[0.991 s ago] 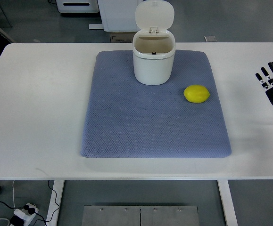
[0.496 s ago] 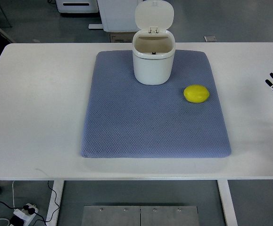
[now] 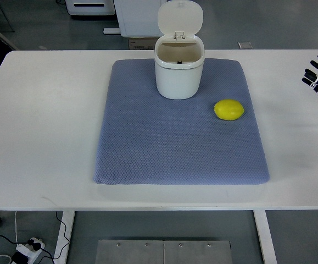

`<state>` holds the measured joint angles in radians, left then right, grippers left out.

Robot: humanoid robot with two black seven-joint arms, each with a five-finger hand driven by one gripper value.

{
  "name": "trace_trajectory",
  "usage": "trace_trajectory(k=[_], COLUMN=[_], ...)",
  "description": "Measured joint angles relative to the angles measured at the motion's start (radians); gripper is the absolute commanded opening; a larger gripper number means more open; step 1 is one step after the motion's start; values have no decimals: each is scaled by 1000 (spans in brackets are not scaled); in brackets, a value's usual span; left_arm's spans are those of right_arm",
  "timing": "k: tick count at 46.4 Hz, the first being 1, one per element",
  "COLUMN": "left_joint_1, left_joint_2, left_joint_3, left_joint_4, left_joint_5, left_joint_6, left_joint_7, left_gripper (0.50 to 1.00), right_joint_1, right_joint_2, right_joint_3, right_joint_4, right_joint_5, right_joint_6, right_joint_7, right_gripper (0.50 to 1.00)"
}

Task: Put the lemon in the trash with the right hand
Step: 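Raise the right hand and move it over the yellow lemon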

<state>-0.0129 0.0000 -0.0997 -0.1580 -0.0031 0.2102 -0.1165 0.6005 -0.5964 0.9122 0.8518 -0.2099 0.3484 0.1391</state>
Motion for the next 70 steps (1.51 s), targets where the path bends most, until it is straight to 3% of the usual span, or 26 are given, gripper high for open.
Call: trace_trajectory(k=[30, 51, 70], left_joint_1=[0, 0, 0], left_joint_2=[0, 0, 0], left_joint_3=[0, 0, 0], left_joint_4=[0, 0, 0], left_joint_5=[0, 0, 0], left_joint_6=[0, 0, 0], left_joint_7=[0, 0, 0], left_gripper=[1000, 1000, 1000], right_joint_1=[292, 559, 643], right_joint_2=[-131, -146, -133], right_joint_3=[-430, -732, -870], right_joint_4=[95, 139, 193], right_joint_5=[-125, -188, -291], right_joint_6=[-5, -8, -17], right_joint_7=[15, 10, 2], right_gripper=[1000, 1000, 1000])
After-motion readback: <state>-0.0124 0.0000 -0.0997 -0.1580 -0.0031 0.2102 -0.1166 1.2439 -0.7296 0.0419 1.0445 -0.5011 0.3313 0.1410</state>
